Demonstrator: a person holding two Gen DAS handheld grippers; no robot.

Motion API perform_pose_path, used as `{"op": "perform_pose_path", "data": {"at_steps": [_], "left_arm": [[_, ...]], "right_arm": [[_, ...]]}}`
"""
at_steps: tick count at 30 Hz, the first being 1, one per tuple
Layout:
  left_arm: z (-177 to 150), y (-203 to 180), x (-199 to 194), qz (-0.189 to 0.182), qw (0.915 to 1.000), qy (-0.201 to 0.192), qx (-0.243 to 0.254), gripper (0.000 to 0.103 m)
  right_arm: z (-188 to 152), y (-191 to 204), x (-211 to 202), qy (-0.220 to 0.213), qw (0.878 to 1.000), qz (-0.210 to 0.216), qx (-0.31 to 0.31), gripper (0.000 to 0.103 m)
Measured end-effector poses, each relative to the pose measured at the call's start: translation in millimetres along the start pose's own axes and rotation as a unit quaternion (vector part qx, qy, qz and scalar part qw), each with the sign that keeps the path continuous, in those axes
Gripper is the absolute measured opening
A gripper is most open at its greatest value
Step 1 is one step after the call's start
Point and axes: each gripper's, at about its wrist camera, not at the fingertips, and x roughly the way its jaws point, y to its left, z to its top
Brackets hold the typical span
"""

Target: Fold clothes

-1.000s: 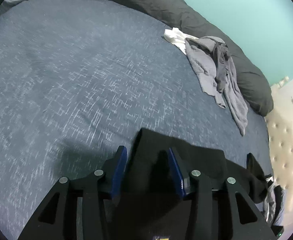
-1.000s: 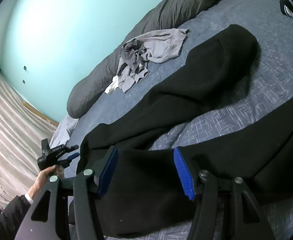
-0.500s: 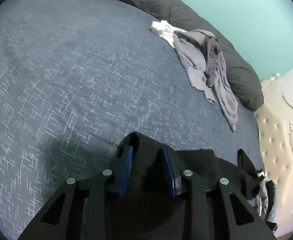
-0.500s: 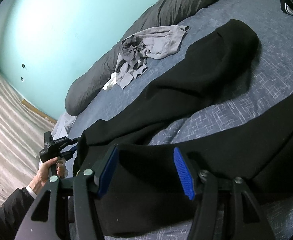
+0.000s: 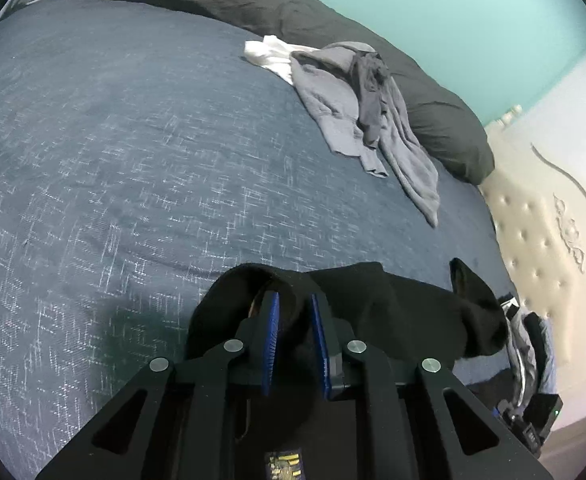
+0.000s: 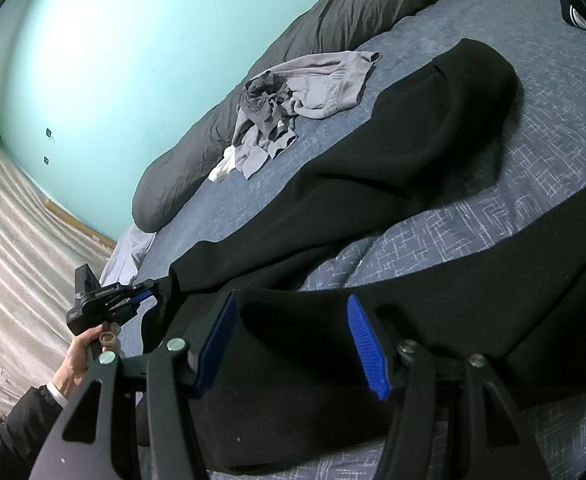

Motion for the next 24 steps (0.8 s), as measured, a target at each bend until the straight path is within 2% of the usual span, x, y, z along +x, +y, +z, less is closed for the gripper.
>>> {"op": "perform_pose_path", "data": {"at_steps": [1, 2, 3, 6, 9, 13, 14, 18, 24], "left_arm": [[0.9, 0.0, 3.3, 0.001, 1.0000, 0.003, -0.001, 0.028], [1.8, 0.0, 6.6, 0.001, 1.0000, 0.006, -0.002, 0.037], [2.5, 0.1, 10.0, 0.003, 0.9999, 0.010, -0.003, 0.043], [2.5, 1.6, 17.6, 0.011, 0.9998, 0.013, -0.004, 0.043], [3.5, 2.8, 21.7, 0.029, 0.9995, 0.009, -0.003, 0.041], [7.1, -1.5, 17.9, 0.036, 0.9993, -0.005, 0.007, 0.018], [8.2, -3.9, 15.0, 0.041, 0.9990, -0.010, 0.012, 0.015], [13.3, -10.1, -0.2, 0.066, 0.9970, -0.036, 0.017, 0.011], [35.0, -3.3, -24.8, 0.101, 0.9919, -0.076, -0.006, 0.009]], "right_arm": [[0.0, 0.2, 0.3, 0.000, 1.000, 0.000, -0.001, 0.059], [-0.3, 0.2, 0.4, 0.000, 1.000, 0.000, -0.001, 0.059], [-0.5, -0.1, 0.6, 0.001, 1.000, 0.000, 0.000, 0.059], [-0.1, -0.9, 0.3, 0.001, 1.000, 0.000, 0.001, 0.059], [1.0, -2.0, -0.7, -0.001, 1.000, 0.000, 0.001, 0.059], [1.5, -4.4, 0.7, 0.001, 1.000, -0.002, 0.004, 0.059], [1.4, -4.6, 0.7, 0.001, 1.000, -0.002, 0.004, 0.059], [0.0, -3.4, 2.2, 0.002, 1.000, -0.002, 0.002, 0.059], [-1.7, -1.5, 3.6, 0.005, 1.000, -0.001, -0.001, 0.059]]}}
